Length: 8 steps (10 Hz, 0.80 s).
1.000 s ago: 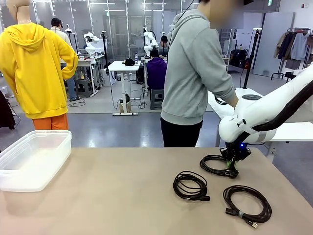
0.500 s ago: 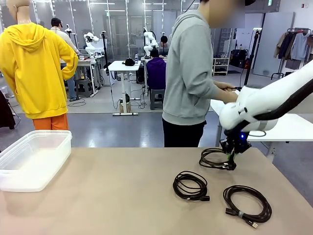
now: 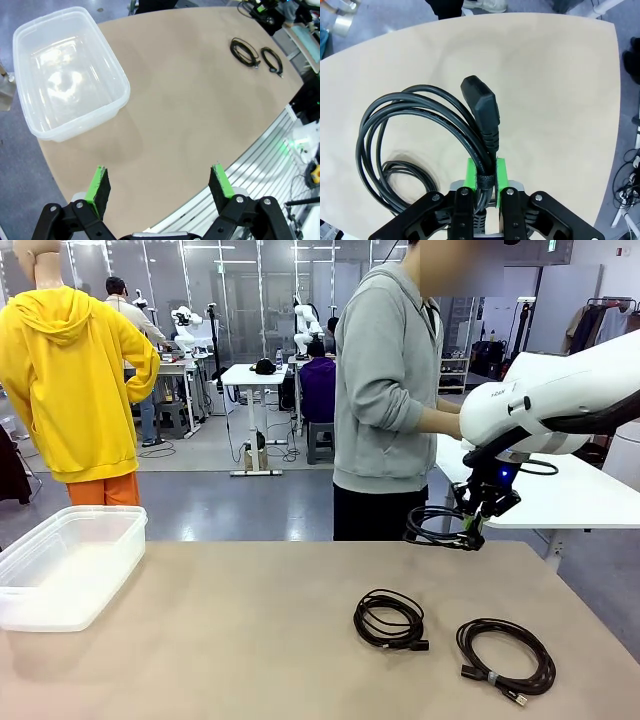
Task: Organize and store the cables.
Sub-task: Place the Power Cable into the Organizing box.
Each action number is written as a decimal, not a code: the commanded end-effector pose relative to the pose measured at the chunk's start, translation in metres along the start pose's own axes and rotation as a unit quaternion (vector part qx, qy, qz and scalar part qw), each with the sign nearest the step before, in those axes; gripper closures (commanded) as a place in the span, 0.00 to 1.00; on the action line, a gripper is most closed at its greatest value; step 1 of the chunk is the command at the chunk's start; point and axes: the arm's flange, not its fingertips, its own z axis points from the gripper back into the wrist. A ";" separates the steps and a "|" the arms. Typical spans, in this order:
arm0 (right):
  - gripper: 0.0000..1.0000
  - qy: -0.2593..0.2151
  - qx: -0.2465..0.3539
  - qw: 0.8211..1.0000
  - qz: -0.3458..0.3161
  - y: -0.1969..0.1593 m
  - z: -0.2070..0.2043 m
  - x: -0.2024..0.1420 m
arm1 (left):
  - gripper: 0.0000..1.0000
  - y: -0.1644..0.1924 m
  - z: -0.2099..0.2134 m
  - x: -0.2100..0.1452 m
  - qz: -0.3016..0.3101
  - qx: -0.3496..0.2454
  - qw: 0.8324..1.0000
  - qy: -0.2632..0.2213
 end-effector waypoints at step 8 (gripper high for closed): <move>0.82 -0.009 -0.023 0.995 0.096 0.073 -0.018 -0.018 | 0.00 0.001 0.000 0.001 -0.004 -0.005 1.000 -0.004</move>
